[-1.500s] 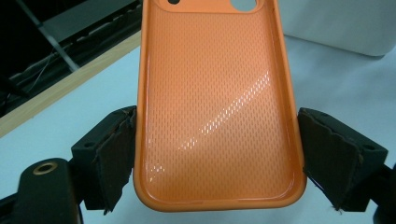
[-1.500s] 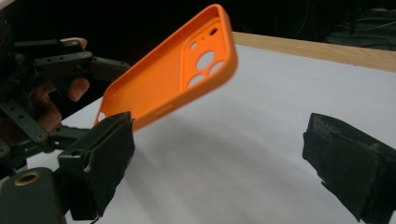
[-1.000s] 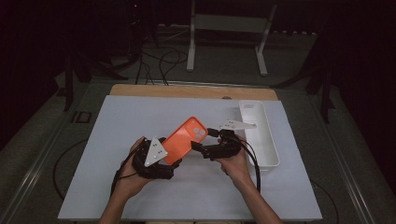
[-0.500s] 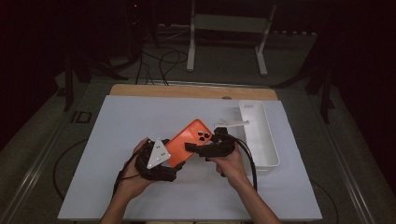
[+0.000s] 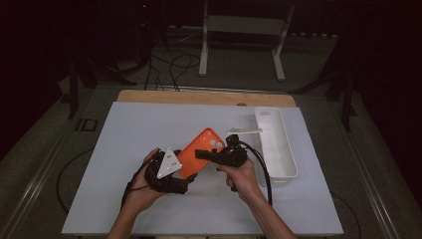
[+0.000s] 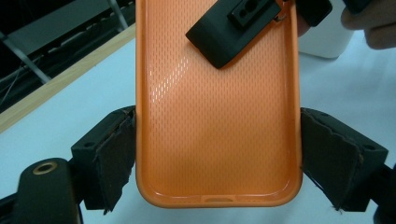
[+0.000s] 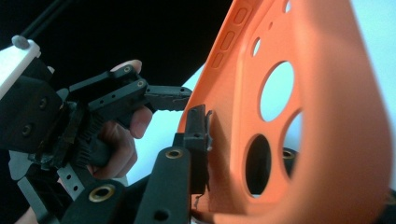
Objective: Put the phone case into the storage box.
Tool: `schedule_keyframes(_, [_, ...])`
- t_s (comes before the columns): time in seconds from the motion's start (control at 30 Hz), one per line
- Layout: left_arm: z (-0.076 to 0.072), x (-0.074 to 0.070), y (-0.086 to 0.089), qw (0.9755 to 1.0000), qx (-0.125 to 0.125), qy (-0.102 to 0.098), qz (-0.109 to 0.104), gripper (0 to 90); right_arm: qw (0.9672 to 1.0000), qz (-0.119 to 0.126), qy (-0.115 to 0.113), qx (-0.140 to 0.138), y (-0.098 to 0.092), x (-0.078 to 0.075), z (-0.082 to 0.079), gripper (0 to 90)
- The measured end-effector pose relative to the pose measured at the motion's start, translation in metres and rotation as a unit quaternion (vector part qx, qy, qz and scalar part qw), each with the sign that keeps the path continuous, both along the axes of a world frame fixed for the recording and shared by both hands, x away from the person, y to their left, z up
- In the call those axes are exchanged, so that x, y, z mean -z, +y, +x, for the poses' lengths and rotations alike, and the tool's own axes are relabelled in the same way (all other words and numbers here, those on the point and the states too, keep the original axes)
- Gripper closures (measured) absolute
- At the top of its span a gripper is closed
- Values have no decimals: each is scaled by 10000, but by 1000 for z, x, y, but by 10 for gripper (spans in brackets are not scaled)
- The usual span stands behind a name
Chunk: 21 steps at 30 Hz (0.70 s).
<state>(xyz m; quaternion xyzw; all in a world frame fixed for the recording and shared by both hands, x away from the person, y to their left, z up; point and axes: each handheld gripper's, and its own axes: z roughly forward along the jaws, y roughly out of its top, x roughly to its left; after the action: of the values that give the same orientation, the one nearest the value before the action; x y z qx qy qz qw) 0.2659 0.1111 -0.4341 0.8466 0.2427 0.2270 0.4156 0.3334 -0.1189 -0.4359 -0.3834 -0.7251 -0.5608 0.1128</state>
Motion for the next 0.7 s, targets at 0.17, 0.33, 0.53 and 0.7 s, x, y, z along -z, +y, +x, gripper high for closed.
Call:
schedule_keyframes(0.17, [1,3,-2,10000,-35,33,35,164,10000,-47,32,37,2,-1,-2,822])
schedule_keyframes(0.33, [2,5,-4,9998,-124,20,148,162,9999,-78,52,91,4,-1,-3,855])
schedule_keyframes(0.53, [3,7,-5,9996,-216,58,146,161,9998,-166,-82,114,9,-3,-5,877])
schedule_keyframes(0.7, [3,6,-5,9996,-257,73,90,160,9995,-223,-181,141,9,-4,-6,876])
